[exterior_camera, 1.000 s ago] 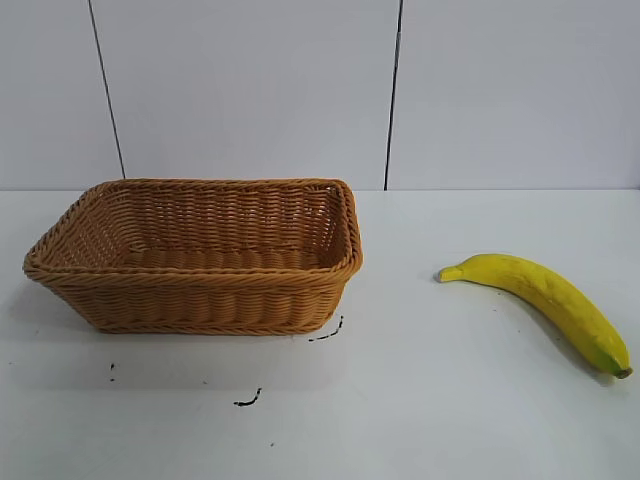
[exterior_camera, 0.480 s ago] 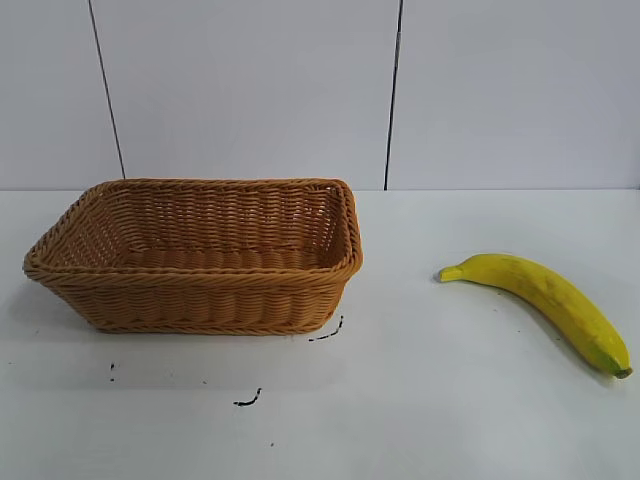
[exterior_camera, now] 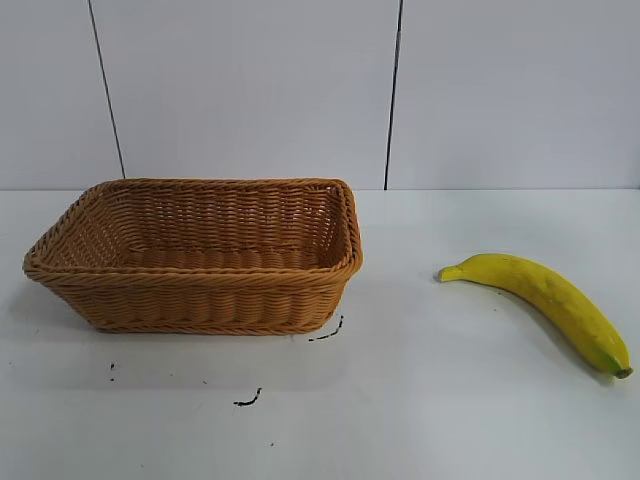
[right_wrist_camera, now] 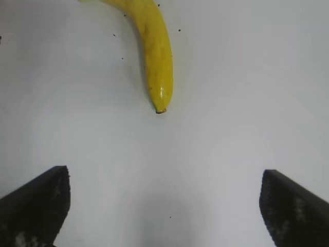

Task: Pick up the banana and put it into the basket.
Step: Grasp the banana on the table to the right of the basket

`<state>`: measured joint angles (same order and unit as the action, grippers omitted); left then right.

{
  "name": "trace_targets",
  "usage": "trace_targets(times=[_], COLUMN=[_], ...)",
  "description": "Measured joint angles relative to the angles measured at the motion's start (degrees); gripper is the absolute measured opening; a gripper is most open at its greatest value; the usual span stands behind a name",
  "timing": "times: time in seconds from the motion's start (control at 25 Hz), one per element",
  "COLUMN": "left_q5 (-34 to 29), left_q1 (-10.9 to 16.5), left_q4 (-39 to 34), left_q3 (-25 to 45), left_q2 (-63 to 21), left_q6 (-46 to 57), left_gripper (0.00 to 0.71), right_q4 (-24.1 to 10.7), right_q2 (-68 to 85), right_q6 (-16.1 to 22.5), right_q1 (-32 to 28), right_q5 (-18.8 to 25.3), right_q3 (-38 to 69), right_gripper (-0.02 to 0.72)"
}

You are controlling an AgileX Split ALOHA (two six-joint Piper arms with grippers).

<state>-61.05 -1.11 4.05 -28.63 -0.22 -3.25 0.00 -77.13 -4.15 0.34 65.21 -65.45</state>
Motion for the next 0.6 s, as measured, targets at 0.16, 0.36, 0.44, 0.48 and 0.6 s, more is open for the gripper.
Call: trace_targets(times=[0.16, 0.36, 0.44, 0.48, 0.6], left_q5=[0.0, -0.05, -0.05, -0.05, -0.05], left_q1=[0.0, 0.0, 0.0, 0.0, 0.0], left_q4=[0.0, 0.0, 0.0, 0.0, 0.0], left_q3=[0.0, 0.0, 0.0, 0.0, 0.0], left_q2=[0.0, 0.0, 0.0, 0.0, 0.0], left_q6=[0.0, 0.0, 0.0, 0.0, 0.0], left_gripper=[0.693, 0.693, 0.693, 0.693, 0.693], right_q4=[0.75, 4.02, 5.0, 5.15, 5.4], right_q2=[-8.77, -17.12, -19.56, -20.82, -24.5], right_q6=[-7.06, -14.8, -17.01, -17.78, -18.3], right_q1=[0.0, 0.0, 0.0, 0.0, 0.0], right_q5=[1.1, -1.05, -2.86, -3.91, -6.81], right_q3=[-6.24, -11.78, -12.5, -12.62, -12.62], right_gripper=[0.69, 0.69, 0.69, 0.69, 0.69])
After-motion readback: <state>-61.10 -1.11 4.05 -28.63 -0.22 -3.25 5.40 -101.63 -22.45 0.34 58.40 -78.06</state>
